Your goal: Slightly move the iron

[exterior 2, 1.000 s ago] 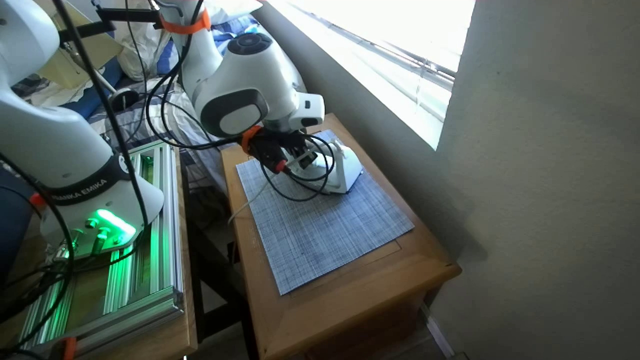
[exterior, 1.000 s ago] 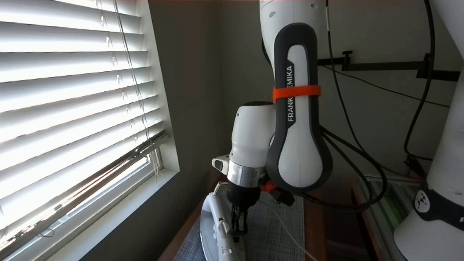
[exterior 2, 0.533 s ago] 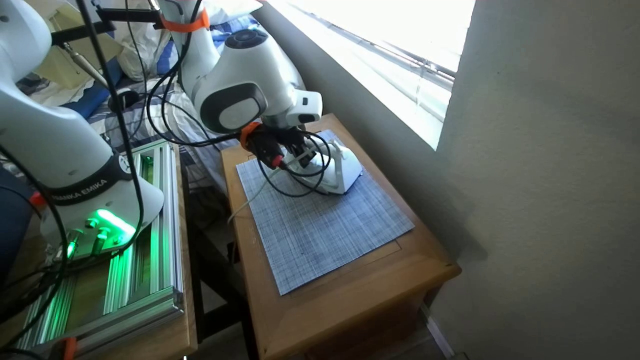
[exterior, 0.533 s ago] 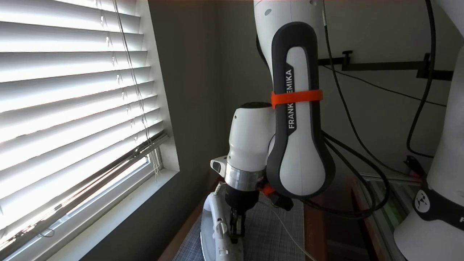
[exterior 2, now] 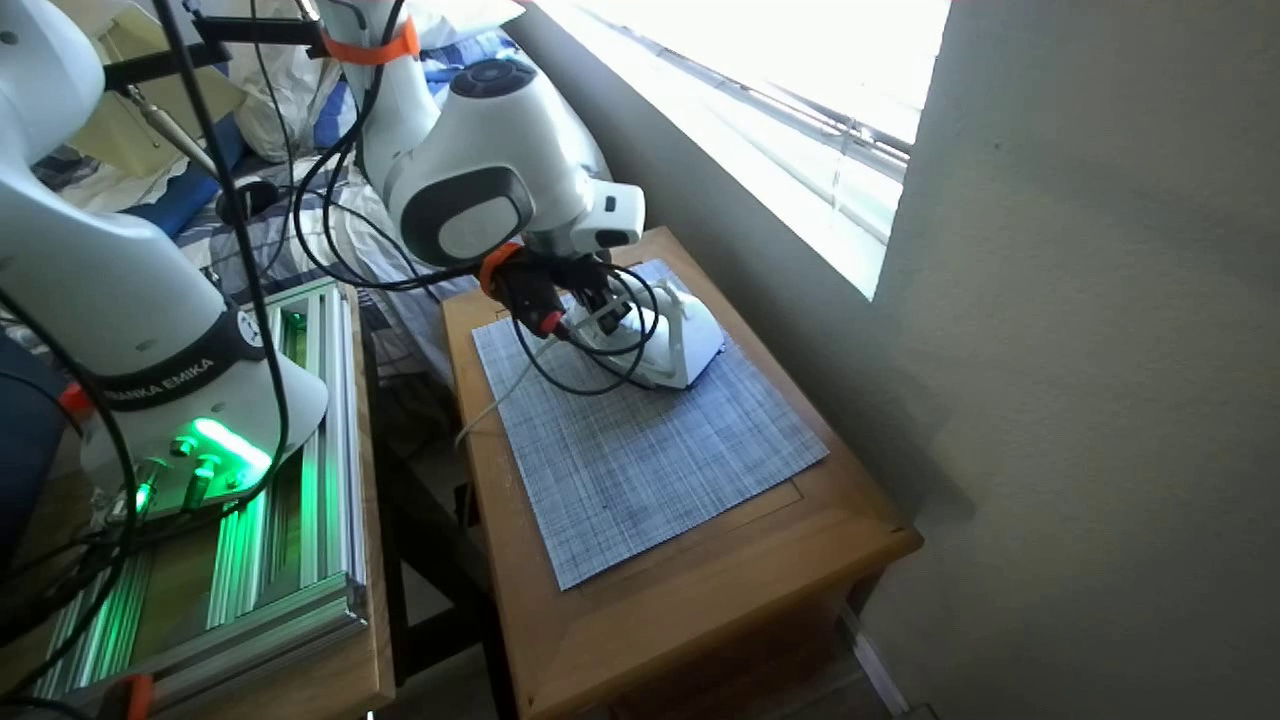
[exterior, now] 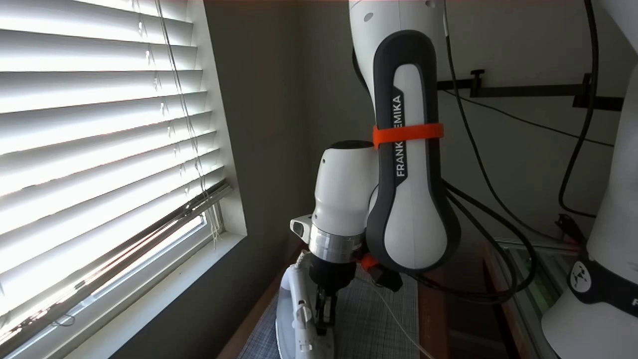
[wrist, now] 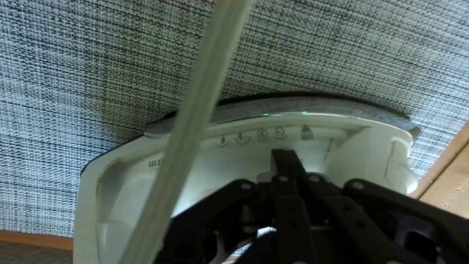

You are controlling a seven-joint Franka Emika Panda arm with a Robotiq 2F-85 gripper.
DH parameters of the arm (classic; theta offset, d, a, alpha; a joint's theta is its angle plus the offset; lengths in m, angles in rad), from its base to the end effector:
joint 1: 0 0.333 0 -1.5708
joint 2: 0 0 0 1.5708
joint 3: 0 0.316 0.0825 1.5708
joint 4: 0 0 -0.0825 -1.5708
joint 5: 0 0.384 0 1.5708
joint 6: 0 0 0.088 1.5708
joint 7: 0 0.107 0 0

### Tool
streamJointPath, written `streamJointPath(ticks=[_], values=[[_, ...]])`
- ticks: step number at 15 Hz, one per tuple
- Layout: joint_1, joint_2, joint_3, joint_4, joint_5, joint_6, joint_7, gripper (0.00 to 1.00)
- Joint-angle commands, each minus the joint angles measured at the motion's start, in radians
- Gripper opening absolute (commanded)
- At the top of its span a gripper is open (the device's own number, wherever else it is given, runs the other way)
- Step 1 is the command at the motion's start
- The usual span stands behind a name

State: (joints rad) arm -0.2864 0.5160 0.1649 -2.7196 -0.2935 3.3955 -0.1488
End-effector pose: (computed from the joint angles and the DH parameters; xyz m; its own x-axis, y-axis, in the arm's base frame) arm 0.3780 -0.0016 0.0915 0.9402 0.2728 0.2039 0.2925 -0.9534 -0.0735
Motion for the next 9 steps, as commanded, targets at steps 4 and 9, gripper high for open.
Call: streamJointPath(ticks=[4, 9], values=[[-0.085, 0.048, 0.044, 0.025, -0.03, 0.017, 0.014, 0.0], [-0.151, 0.048, 0.074, 0.012, -0.066, 0.036, 0.0, 0.0]])
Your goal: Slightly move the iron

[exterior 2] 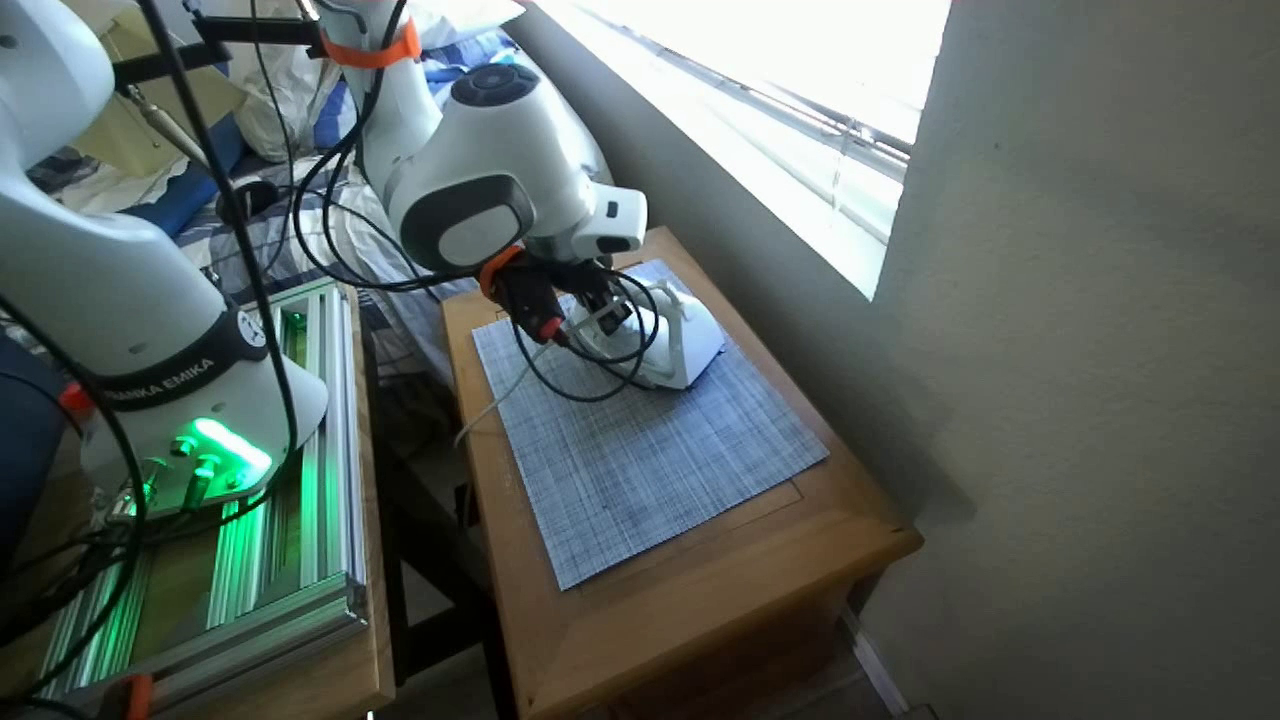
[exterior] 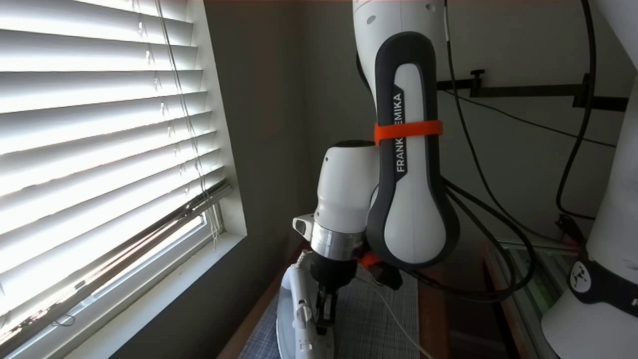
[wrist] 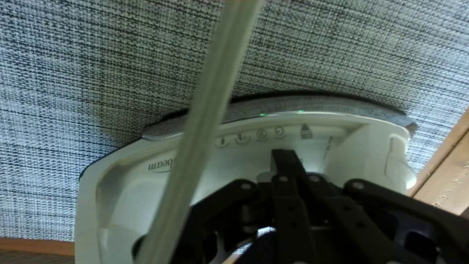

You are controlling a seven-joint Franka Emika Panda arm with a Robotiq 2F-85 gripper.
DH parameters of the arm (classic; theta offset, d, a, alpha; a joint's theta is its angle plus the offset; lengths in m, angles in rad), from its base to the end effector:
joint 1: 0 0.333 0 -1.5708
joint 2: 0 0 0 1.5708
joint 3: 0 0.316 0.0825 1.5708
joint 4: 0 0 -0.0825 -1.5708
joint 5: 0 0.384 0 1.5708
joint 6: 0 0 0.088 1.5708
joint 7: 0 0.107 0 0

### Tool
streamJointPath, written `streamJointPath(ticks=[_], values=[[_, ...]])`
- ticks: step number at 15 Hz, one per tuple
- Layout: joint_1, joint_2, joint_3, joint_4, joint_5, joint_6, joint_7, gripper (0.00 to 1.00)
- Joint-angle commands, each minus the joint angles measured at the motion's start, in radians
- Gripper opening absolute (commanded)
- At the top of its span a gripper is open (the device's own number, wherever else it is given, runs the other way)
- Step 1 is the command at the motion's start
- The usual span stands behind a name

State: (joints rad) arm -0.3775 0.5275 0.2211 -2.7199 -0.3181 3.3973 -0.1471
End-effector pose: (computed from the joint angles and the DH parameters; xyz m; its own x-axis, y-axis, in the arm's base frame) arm 0.3770 -0.0076 0.0912 0.9449 0.2472 0.2144 0.2738 -0.9561 -0.1041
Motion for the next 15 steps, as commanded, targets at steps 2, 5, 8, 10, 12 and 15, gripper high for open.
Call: streamJointPath(ticks=[2, 5, 8, 10, 12, 15], values=[[-0.1, 0.038, 0.039, 0.008, -0.067, 0.04, -0.002, 0.0], [-0.173, 0.044, 0.08, 0.001, -0.116, 0.048, -0.002, 0.0], [-0.246, 0.046, 0.113, -0.002, -0.16, 0.045, 0.002, 0.0], [-0.3, 0.052, 0.142, -0.004, -0.186, 0.042, 0.004, 0.0], [-0.376, 0.076, 0.19, -0.002, -0.223, 0.046, 0.004, 0.26], [-0.491, 0.104, 0.26, -0.004, -0.273, 0.03, -0.005, 0.4]])
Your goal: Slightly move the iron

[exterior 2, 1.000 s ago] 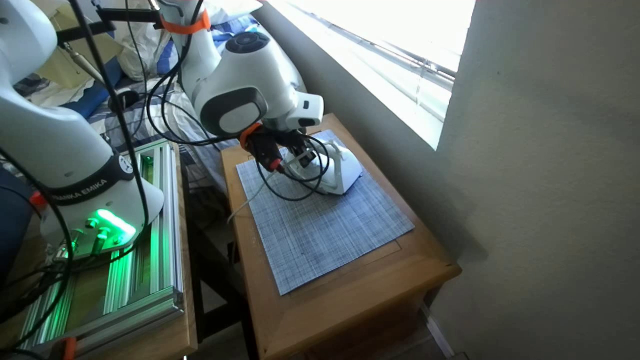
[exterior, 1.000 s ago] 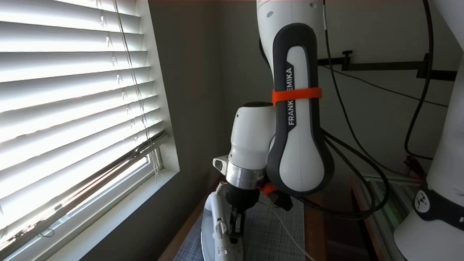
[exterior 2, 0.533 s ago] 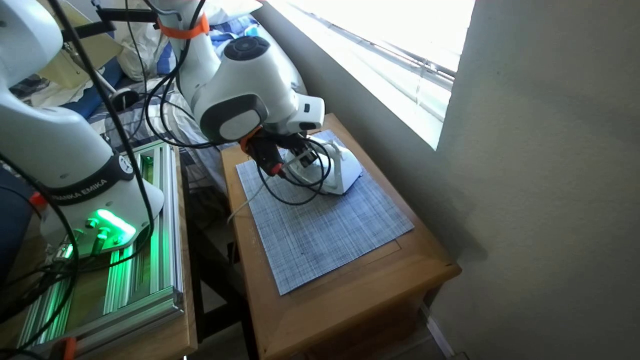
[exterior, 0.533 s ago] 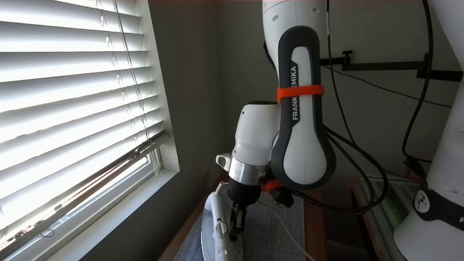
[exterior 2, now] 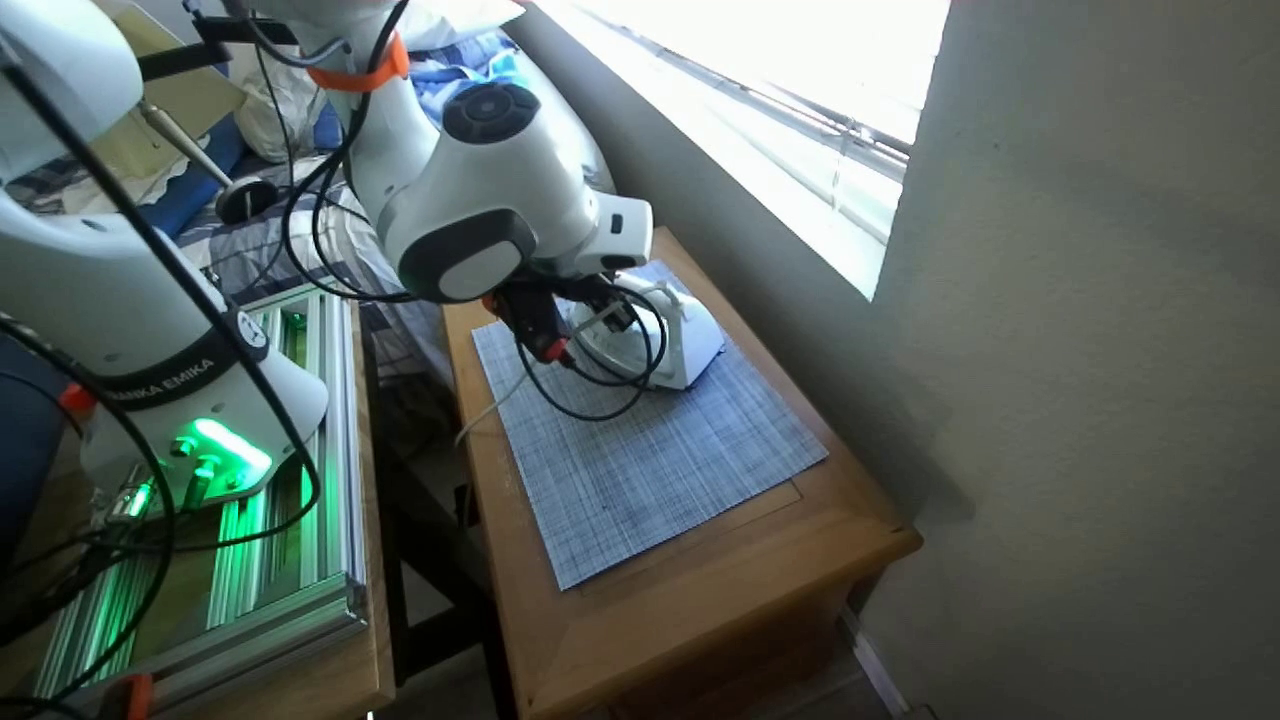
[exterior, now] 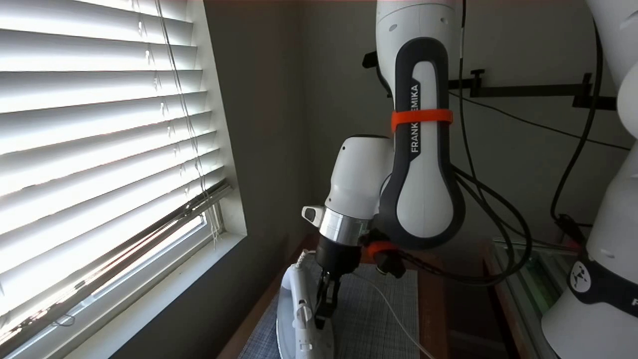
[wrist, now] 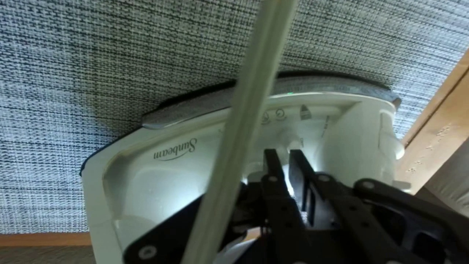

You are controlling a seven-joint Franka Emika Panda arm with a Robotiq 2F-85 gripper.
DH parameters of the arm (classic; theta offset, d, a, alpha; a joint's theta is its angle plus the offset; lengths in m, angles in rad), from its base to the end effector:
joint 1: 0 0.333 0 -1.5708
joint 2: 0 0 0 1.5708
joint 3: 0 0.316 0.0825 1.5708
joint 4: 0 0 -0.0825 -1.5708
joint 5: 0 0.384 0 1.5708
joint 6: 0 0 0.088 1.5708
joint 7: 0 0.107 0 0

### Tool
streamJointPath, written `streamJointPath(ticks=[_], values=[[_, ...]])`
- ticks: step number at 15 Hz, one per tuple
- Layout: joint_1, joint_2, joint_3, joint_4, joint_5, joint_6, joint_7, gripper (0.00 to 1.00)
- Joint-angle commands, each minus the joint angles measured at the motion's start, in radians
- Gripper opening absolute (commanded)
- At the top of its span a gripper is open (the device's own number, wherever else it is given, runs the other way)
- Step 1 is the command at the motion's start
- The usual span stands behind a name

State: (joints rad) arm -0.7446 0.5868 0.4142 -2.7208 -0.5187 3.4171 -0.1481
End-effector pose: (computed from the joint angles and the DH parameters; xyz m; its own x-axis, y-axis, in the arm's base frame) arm 0.3721 -0.0334 0.0969 0.9311 0.2050 0.3016 0.2752 -0.9377 -0.2121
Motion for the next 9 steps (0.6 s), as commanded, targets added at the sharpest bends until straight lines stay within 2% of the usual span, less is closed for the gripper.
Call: streamJointPath(ticks=[1, 5, 9], values=[[-0.155, 0.048, 0.081, -0.006, -0.085, 0.002, -0.005, 0.45], [-0.257, 0.057, 0.127, -0.01, -0.114, -0.025, -0.008, 0.73], [-0.327, 0.045, 0.167, -0.017, -0.125, -0.08, -0.013, 0.99]])
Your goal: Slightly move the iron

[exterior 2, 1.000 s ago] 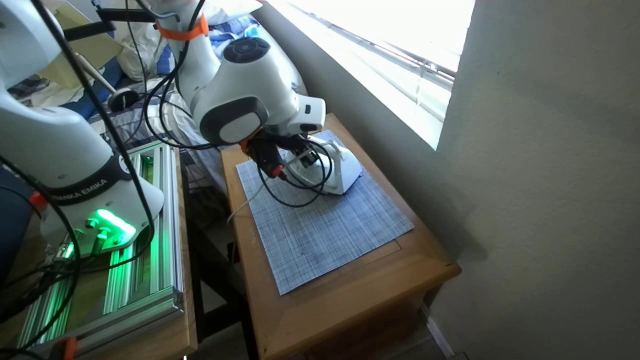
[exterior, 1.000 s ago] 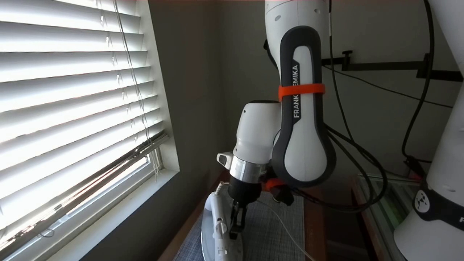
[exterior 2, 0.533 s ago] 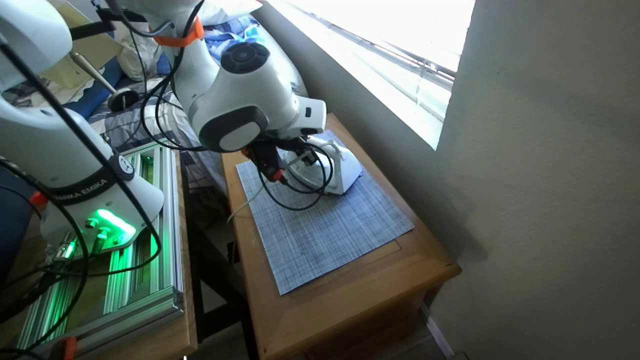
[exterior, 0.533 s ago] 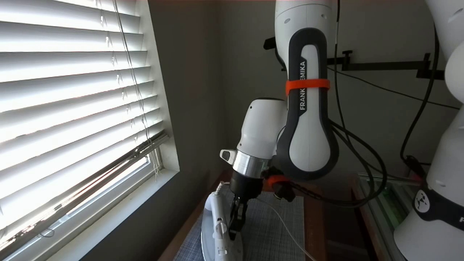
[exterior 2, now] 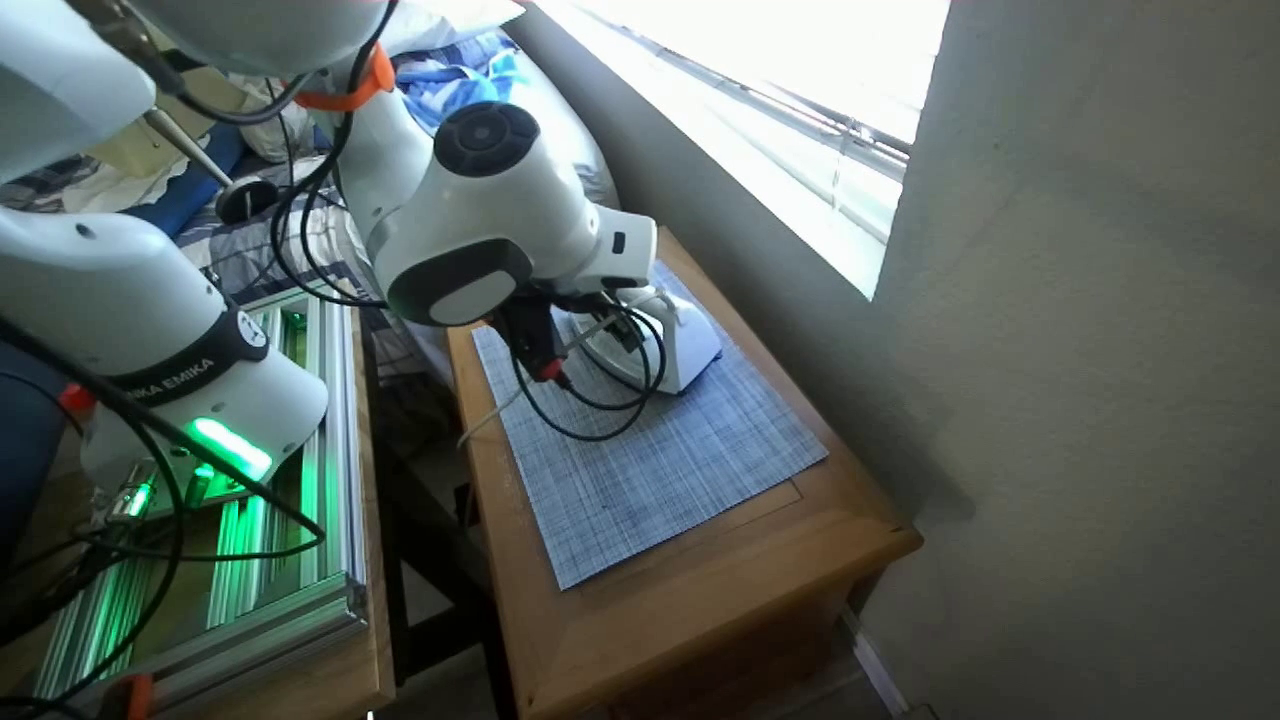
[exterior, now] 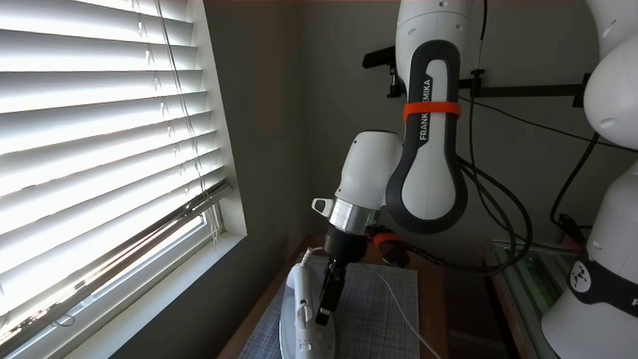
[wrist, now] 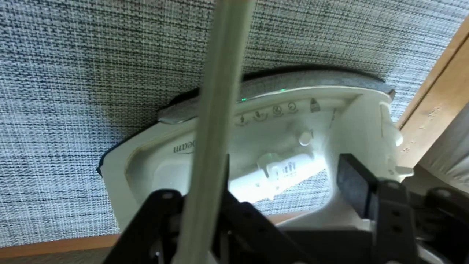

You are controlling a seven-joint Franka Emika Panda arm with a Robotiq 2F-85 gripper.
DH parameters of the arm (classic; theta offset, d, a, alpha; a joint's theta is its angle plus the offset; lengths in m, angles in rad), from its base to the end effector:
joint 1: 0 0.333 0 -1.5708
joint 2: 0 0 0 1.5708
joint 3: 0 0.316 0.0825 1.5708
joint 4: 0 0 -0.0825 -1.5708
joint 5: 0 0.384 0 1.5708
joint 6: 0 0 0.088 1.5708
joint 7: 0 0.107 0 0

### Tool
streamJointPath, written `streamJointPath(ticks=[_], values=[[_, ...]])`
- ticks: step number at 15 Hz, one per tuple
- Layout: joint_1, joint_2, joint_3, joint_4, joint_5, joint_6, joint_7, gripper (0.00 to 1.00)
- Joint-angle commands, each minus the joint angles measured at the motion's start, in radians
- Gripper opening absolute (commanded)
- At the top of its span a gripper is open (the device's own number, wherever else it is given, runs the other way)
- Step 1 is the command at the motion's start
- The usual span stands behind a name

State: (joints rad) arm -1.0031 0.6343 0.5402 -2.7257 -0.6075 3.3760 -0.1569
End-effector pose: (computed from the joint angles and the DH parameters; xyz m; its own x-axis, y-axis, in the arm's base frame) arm 0.3643 -0.0595 0.1001 0.9361 0.1349 0.3248 0.2322 -0.9307 -0.2826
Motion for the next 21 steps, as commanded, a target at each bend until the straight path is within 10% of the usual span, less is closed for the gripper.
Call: streamJointPath(ticks=[1, 10, 21], values=[[-0.091, -0.004, 0.058, -0.016, -0.041, -0.057, -0.007, 1.0], [-0.318, -0.028, 0.226, -0.017, -0.083, -0.288, -0.058, 1.0], [-0.686, 0.011, 0.615, -0.018, -0.093, -0.492, -0.081, 1.0]])
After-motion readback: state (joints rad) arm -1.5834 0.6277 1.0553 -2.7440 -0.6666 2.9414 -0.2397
